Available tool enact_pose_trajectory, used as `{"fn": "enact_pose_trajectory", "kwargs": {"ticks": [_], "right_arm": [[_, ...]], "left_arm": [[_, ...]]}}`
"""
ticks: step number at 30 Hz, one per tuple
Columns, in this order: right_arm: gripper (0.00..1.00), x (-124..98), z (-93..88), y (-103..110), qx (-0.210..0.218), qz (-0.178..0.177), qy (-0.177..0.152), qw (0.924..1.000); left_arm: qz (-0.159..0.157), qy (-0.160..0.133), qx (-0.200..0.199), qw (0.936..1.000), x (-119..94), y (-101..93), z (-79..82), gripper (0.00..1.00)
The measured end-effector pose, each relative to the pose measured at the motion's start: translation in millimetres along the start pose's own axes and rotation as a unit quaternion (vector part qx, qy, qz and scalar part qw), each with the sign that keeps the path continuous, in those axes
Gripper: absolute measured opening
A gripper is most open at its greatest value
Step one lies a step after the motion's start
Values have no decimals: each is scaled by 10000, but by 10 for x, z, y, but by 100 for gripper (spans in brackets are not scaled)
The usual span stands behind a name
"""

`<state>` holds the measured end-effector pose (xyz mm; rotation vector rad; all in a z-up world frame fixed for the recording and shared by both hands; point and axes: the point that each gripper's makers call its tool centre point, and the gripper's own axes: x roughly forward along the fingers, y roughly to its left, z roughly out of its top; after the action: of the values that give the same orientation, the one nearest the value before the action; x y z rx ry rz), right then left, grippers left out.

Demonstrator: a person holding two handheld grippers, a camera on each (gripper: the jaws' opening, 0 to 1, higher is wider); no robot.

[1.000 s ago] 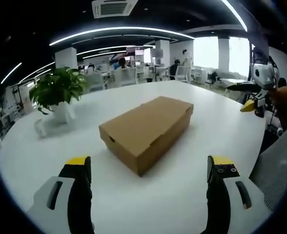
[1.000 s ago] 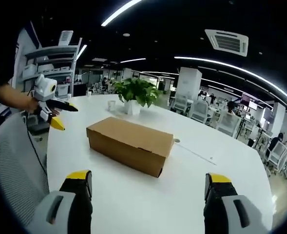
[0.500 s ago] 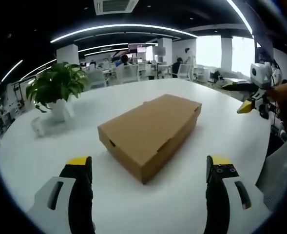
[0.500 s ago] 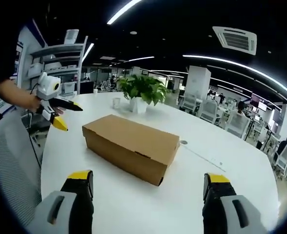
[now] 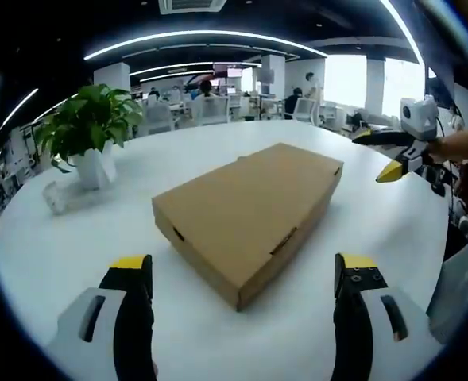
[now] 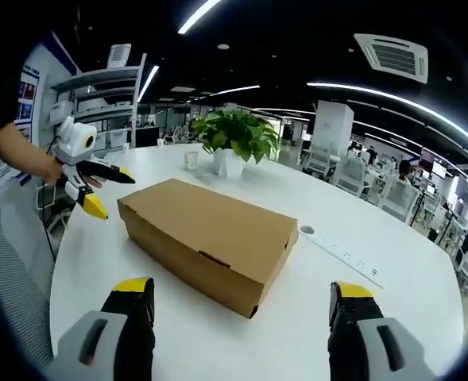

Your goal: Operate the shoe box by opening the lid, removing the specified soft item, and placing it in the target area until the item is outside and the box remains undamaged.

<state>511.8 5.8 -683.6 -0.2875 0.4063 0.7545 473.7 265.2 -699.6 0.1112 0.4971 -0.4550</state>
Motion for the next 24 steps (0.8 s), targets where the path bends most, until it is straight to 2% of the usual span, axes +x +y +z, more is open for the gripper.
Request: {"fn": "enact_pose_trajectory", "kwargs": {"ticks": [6,16,24], "right_arm": [[90,156,14,-18,-71,136,53,9999],[88,412,-34,46,68,449,236,9987],[84,520,-50,92,164,588,316,9976]], "left_arm": [[-7,80,-87,9999,134,-10,-8,93],[2,170,-173,9997,319,-11,-36,90],[-16,240,-207,9995,391,-32,-34,89]]}}
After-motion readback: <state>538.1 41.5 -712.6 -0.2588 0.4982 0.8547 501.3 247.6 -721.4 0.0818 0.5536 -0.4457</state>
